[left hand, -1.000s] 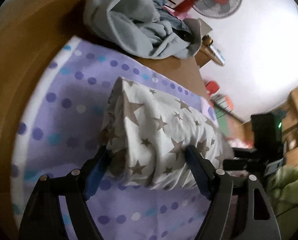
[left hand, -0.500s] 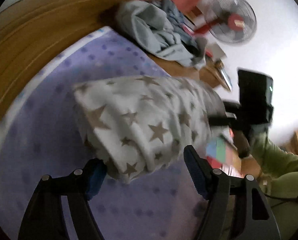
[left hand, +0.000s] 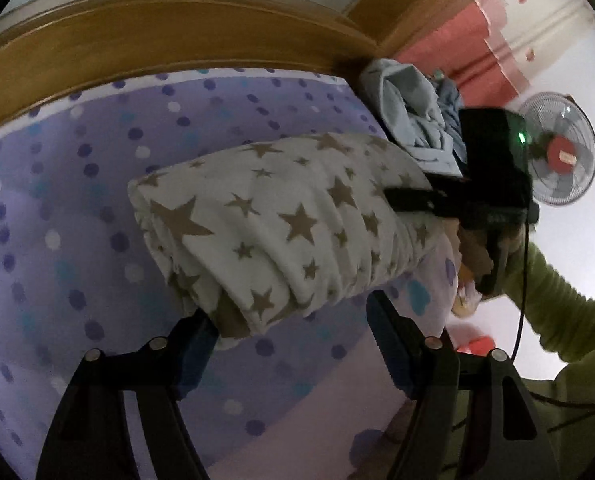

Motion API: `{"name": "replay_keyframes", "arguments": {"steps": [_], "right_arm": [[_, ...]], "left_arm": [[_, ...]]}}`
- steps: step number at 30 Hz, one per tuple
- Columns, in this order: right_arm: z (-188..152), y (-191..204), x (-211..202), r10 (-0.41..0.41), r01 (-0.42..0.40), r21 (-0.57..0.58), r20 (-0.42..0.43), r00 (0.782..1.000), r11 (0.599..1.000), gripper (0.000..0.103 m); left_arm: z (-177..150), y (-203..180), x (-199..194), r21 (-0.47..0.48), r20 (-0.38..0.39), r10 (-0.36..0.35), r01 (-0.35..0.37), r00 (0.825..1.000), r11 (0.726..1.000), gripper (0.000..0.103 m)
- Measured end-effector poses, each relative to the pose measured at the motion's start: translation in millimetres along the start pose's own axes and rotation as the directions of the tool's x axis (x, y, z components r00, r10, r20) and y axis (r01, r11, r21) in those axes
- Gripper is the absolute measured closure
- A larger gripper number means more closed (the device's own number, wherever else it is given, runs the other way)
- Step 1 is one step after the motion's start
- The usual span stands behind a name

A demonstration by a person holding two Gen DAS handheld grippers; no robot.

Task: Fold clothes

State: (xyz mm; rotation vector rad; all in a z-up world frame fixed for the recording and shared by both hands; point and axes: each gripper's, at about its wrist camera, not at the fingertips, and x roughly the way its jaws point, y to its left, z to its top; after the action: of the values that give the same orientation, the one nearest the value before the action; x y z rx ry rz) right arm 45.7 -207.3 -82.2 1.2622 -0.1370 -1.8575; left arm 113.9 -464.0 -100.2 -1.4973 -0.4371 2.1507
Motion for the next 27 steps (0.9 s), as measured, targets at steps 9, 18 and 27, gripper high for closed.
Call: {"name": "replay_keyframes", "arguments": {"steps": [9, 18, 27], "right_arm": [[-31, 18, -21, -0.025, 0.025, 0.017, 0.040, 0.999, 1.000, 0.060], [-68, 17, -42, -0.136, 0.082, 0.362, 0.127, 0.983, 0.929, 0.051], [-67, -24, -40, -0.066, -0.055, 0.657, 0.158, 0.985, 0.752, 0.035]], "left_arm": [[15, 19, -2, -0.093, 0.059, -0.061, 0.067, 0.996, 0.993, 0.029], [43, 22, 36, -0.002, -0.115, -0.165, 0.166, 0.980, 0.986, 0.029], [53, 25, 41, 0.036, -0.190, -0.223, 0.234, 0.956, 0.972, 0.029]]}}
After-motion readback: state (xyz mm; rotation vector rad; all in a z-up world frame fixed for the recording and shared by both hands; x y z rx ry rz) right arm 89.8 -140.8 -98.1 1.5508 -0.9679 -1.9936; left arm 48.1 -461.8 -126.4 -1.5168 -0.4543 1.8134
